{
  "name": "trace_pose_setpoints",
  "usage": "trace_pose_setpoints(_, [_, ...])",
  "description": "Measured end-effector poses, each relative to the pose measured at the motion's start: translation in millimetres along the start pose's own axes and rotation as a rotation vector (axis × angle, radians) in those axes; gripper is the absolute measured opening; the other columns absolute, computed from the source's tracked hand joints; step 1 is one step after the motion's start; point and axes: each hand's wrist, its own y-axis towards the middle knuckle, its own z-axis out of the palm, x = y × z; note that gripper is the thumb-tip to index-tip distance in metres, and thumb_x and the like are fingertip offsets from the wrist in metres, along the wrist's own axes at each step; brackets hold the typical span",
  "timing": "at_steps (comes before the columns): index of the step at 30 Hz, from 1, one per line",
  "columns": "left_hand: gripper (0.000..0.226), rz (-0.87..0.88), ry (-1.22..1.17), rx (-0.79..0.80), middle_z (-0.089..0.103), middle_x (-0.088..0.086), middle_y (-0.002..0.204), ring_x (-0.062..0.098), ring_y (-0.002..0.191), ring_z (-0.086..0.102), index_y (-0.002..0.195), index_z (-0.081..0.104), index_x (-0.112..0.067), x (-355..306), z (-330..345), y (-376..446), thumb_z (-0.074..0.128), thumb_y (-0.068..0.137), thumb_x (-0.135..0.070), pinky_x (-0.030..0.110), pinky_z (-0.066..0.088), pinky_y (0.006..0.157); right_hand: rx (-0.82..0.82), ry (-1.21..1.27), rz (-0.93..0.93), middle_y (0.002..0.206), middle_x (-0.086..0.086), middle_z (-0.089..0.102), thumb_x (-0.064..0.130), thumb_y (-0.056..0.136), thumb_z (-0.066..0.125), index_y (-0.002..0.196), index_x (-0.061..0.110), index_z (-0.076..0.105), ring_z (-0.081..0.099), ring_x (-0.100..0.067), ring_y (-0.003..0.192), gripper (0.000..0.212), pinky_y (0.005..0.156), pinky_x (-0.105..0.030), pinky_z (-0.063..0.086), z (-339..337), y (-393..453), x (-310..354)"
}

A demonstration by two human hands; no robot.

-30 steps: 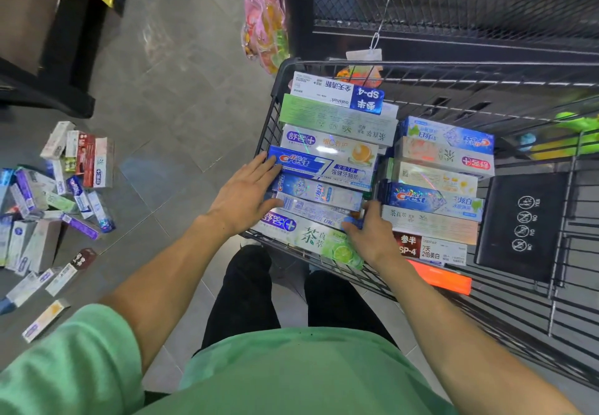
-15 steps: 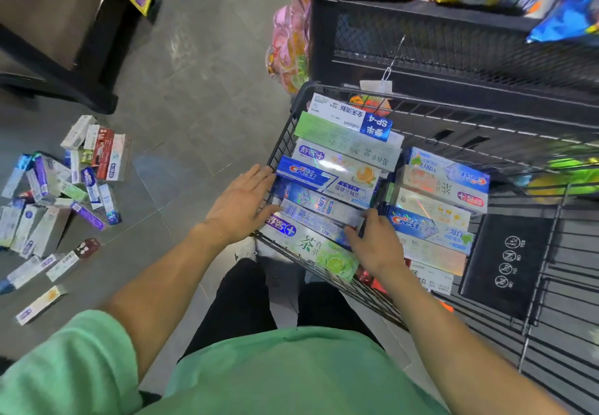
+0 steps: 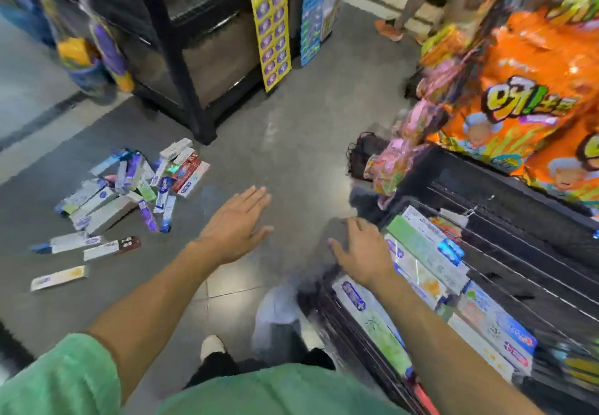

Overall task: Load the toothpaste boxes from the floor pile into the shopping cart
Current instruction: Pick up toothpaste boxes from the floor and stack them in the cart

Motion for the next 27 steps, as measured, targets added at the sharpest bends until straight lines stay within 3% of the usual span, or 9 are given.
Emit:
trace_pose_setpoints(4, [0.074,-0.204,0.013,-0.053,0.006,-0.001,0.170,0.017,0.157,0.001,0.162,0.012,-0.018,96.1,-31.7,-58.1,0.032,0.104,-0.059,0.038,0.004,0.127,0.011,-0.130,-0.167,0.137,-0.010,0.055,0.065,0.090,0.040,0.140,0.016,0.051,0.052,-0.033,0.124,0.071,0.103,-0.042,0.044,-2.5,35.7,102.6])
trace_pose_setpoints(9, [0.075,-0.455,0.079,-0.116,0.017,0.001,0.169,0.021,0.156,0.014,0.162,0.019,-0.019,204.9,-63.9,-136.2,0.022,0.102,-0.063,0.044,0.010,0.125,-0.017,-0.213,-0.366,0.153,-0.012,0.043,0.066,0.093,0.032,0.146,0.017,0.045,0.041,-0.032,0.138,0.073,0.112,-0.041,0.033,-0.7,74.7,243.4])
trace_pose_setpoints(14, [0.093,-0.600,0.076,-0.132,0.041,0.009,0.159,0.027,0.148,0.035,0.154,0.041,-0.012,274.5,-82.4,-186.3,0.006,0.089,-0.068,0.049,0.028,0.120,-0.011,-0.261,-0.546,0.162,-0.010,0.031,0.059,0.099,0.042,0.152,0.019,0.036,0.028,-0.029,0.148,0.066,0.117,-0.038,0.024,2.9,100.5,349.9])
trace_pose_setpoints(18, [0.088,-0.693,0.037,-0.135,0.047,0.012,0.154,0.031,0.143,0.043,0.150,0.048,-0.012,317.4,-80.7,-195.0,0.011,0.093,-0.068,0.052,0.033,0.117,0.014,-0.315,-0.649,0.160,-0.011,0.034,0.059,0.098,0.045,0.151,0.017,0.039,0.030,-0.029,0.147,0.068,0.119,-0.037,0.024,10.5,135.2,403.7])
trace_pose_setpoints(22, [0.087,-0.725,0.034,-0.105,0.037,0.008,0.161,0.026,0.150,0.032,0.155,0.037,-0.015,354.2,-79.2,-176.0,0.008,0.093,-0.068,0.048,0.024,0.122,0.045,-0.353,-0.675,0.157,-0.012,0.040,0.063,0.096,0.040,0.148,0.014,0.043,0.034,-0.031,0.144,0.071,0.119,-0.039,0.027,15.2,184.3,429.9])
trace_pose_setpoints(24, [0.077,-0.751,0.043,-0.083,0.030,0.005,0.165,0.024,0.153,0.024,0.158,0.031,-0.016,377.3,-80.4,-153.5,0.019,0.099,-0.065,0.045,0.017,0.124,0.052,-0.361,-0.682,0.157,-0.011,0.039,0.064,0.096,0.039,0.148,0.015,0.042,0.034,-0.030,0.145,0.071,0.120,-0.039,0.026,16.0,217.4,437.0])
trace_pose_setpoints(27, [0.077,-0.770,0.035,-0.055,0.031,0.005,0.164,0.025,0.153,0.025,0.158,0.032,-0.016,406.3,-85.2,-109.2,0.019,0.099,-0.065,0.045,0.016,0.125,0.082,-0.388,-0.691,0.160,-0.009,0.035,0.063,0.097,0.041,0.151,0.019,0.038,0.031,-0.029,0.147,0.070,0.121,-0.039,0.024,12.9,276.8,441.6])
